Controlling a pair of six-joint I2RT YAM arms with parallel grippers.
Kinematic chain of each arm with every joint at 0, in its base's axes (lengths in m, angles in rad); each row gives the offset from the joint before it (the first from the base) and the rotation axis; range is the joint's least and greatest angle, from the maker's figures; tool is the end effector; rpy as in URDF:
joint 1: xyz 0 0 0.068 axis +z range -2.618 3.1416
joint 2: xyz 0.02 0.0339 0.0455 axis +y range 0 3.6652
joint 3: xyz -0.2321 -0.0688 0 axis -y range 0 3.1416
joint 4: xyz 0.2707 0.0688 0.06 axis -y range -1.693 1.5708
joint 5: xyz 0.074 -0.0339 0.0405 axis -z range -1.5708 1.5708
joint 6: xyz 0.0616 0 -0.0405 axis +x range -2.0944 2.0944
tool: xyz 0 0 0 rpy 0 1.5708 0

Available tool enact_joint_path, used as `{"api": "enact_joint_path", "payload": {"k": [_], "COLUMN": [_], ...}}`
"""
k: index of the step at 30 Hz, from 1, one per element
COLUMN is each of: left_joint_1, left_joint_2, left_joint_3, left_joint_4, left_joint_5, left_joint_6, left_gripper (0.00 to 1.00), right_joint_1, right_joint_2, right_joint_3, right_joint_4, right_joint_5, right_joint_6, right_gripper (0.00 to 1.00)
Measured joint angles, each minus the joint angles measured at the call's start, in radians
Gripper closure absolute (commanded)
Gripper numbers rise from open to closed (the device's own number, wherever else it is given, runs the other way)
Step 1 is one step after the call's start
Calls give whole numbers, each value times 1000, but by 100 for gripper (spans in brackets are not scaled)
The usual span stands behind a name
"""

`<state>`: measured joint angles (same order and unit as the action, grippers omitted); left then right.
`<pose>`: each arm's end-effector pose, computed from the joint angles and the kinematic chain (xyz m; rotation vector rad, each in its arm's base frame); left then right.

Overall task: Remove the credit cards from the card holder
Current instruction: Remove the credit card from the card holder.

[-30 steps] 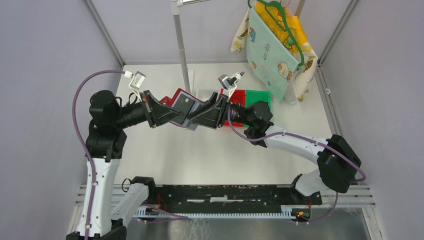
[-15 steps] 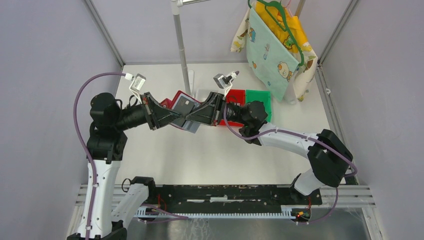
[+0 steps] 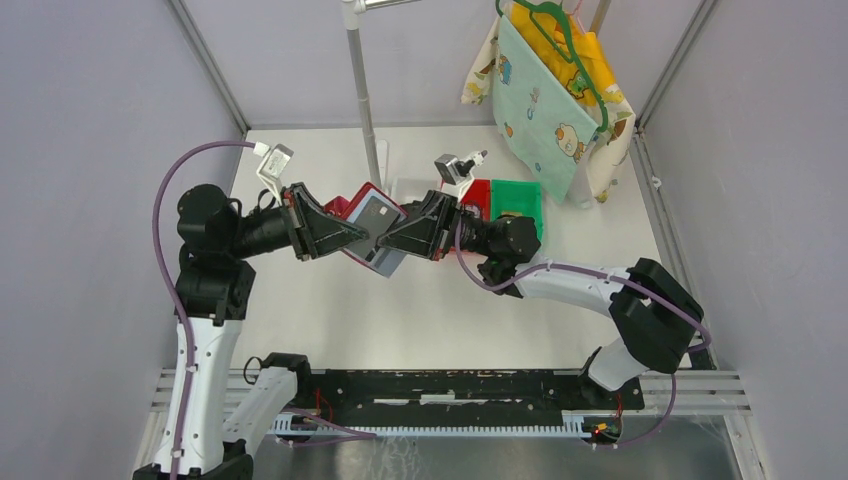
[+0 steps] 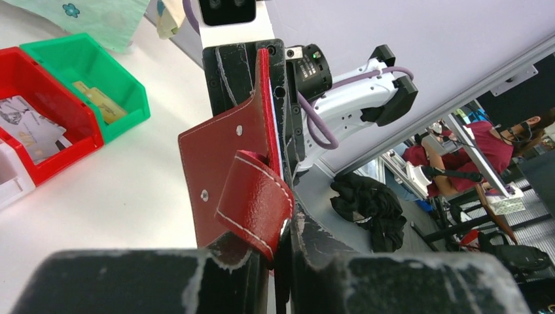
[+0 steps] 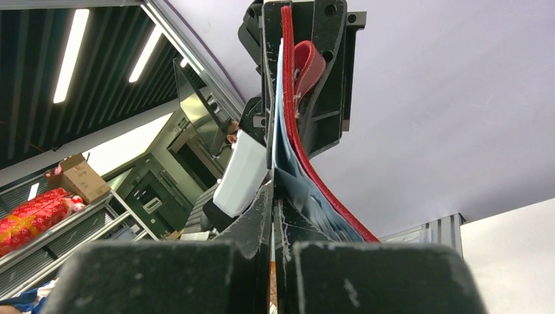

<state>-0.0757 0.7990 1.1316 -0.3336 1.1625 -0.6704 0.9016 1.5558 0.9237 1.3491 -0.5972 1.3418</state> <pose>0.1880 -0.0710 0.4248 0.4984 1.7110 -1.4540 0.1990 0.3074 0.3161 -0.4719 1.1995 2.2569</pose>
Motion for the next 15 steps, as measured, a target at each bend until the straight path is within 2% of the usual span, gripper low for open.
{"api": "enact_joint_path", "payload": {"k": [9,12,15], "left_joint_1": [-7,-10,-7], "left_joint_2": [18,18,14], "left_joint_3": [0,0,0], "left_joint_4": [48,54,61], "left_joint_5": [8,8,-2], "left_joint_6": [-88,-97,-100], "left_gripper": [97,98,98], "right_joint_1": [2,4,8], "right_joint_2": [0,0,-1], "right_joint_3": [-53,-53,-53], "right_joint_4": [94,101,128], "right_joint_5": [38,42,42], "right_joint_6": [5,5,12], "right_gripper": [98,74,60]}}
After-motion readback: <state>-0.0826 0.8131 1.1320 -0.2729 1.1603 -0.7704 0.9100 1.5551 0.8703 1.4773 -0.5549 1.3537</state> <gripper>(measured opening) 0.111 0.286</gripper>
